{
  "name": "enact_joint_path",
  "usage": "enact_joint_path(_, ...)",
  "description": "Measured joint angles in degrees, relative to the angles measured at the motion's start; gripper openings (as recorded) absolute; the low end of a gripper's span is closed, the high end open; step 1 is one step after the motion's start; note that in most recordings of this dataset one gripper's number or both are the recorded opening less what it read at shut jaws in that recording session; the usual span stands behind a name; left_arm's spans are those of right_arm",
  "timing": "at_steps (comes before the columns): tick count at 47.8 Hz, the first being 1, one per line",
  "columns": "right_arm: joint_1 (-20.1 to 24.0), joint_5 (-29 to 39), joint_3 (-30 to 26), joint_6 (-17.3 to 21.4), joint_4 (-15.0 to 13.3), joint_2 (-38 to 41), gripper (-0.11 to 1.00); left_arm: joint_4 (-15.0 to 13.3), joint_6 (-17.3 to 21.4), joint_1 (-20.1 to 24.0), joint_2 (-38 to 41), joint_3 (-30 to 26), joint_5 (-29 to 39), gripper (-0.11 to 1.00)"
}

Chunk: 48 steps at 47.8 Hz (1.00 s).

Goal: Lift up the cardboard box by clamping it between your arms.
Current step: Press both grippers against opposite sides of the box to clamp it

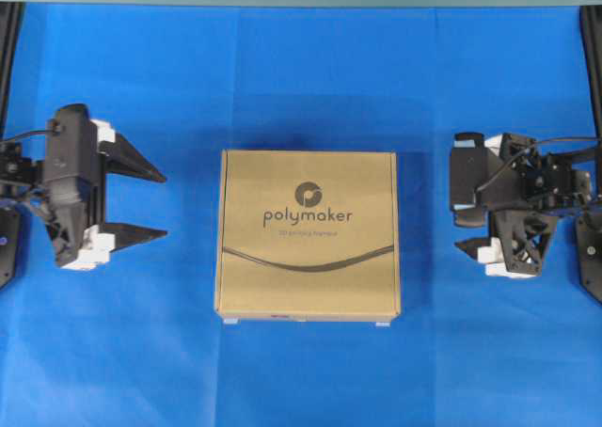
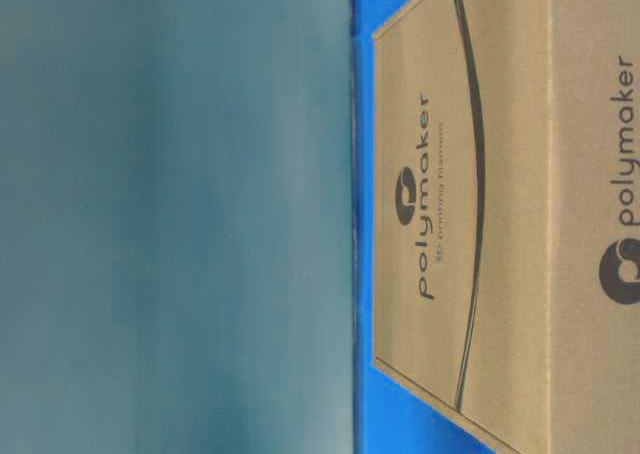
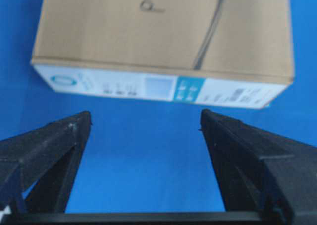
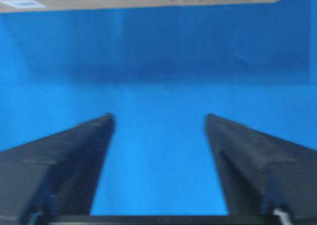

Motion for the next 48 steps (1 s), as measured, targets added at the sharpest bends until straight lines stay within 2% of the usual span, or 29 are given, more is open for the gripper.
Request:
enact_joint_path(8,-1.0,-2.0,0.0,-0.1,-0.1,2.5,1.0,0.0,0.6,0.3,5.7,-1.1,-0.2,0.86)
enact_joint_path(30,-0.4,-14.3,0.5,-0.9,-0.1,13.3,1.0,0.0,1.1,-0.7,23.5,-6.9,-1.9,0.87)
enact_joint_path(48,0.2,-24.4,0.3,-1.4,-0.1,20.4,1.0,0.1,1.0,-1.4,28.7,-10.6,-2.8,0.87)
